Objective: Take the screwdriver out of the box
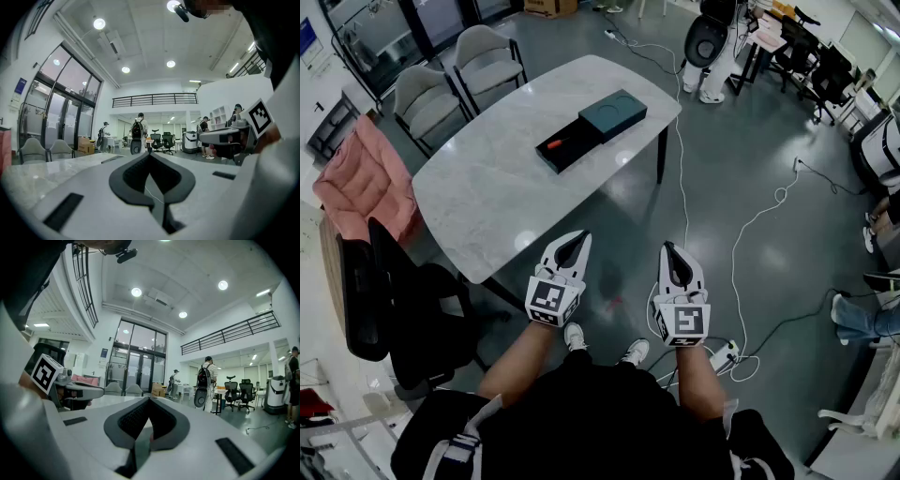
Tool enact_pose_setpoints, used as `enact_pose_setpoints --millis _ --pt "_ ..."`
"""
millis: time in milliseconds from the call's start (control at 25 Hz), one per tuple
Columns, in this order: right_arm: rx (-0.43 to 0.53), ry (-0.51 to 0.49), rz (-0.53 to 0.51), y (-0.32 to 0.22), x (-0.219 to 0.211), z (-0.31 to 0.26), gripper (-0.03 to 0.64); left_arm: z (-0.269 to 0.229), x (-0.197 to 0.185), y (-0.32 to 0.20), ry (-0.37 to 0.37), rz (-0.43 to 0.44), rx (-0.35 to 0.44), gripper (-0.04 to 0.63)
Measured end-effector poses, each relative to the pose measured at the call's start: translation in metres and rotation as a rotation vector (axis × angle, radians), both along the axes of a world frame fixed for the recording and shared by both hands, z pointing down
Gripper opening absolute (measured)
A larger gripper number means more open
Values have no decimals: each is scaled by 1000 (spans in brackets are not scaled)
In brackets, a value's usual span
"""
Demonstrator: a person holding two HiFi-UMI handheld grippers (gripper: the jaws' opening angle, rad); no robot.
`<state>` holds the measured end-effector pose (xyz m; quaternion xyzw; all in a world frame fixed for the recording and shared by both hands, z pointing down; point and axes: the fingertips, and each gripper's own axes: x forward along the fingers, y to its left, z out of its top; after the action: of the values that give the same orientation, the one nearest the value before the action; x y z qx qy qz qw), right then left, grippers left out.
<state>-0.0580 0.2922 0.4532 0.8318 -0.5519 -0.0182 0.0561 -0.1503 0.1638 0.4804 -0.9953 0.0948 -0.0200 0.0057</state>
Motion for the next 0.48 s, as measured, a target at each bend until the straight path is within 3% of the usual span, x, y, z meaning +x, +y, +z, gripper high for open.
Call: enact_pose_setpoints --millis 320,480 --pt "7 9 24 -2 5 -7 20 -9 0 -5 19 2 6 6" --pt "56 15 25 -10 3 -17 20 -14 -3 -15 25 1 17 6"
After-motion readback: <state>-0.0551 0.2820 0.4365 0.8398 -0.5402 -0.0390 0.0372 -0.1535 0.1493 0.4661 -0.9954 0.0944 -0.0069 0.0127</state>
